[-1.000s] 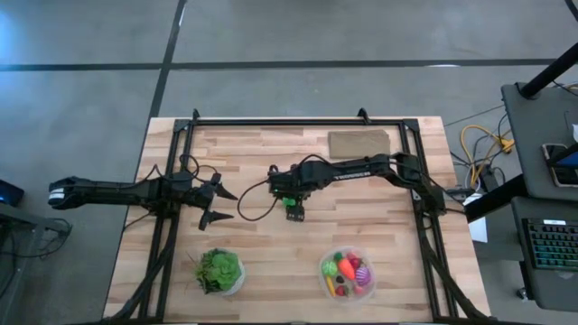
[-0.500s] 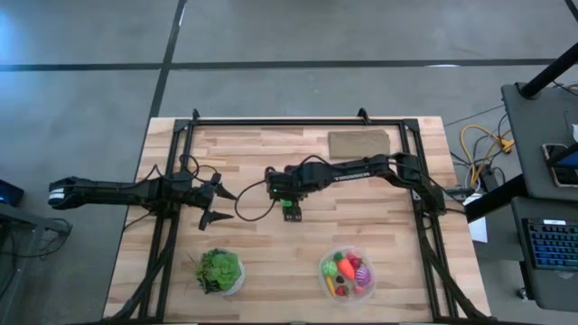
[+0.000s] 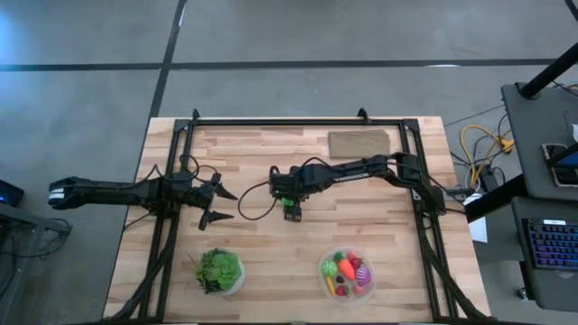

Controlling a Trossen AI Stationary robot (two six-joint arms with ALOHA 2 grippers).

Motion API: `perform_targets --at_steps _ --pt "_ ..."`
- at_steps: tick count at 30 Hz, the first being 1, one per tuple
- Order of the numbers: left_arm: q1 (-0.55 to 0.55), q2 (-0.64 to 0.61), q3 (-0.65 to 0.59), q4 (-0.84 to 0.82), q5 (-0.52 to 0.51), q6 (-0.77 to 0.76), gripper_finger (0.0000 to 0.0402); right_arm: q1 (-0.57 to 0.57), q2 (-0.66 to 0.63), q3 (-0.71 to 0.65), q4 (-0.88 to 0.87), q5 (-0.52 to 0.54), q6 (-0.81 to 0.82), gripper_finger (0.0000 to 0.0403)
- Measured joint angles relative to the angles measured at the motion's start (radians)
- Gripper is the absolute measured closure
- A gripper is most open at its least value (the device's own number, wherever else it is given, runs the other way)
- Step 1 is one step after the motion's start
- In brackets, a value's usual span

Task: Pick and placing Produce into tupperware
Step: Put the green pear into the transparent container

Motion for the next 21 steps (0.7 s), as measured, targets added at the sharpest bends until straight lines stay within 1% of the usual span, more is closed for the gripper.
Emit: perform_targets --at_steps 14,21 --pt "0.000 0.000 0.000 0.000 0.000 0.000 0.0118 0.000 0.000 -0.026 0.032 0.000 0.012 0.0088" --pt "0.000 0.000 0.000 0.000 0.000 0.000 0.0118 0.000 0.000 -0.036 0.031 0.000 0.020 0.0106"
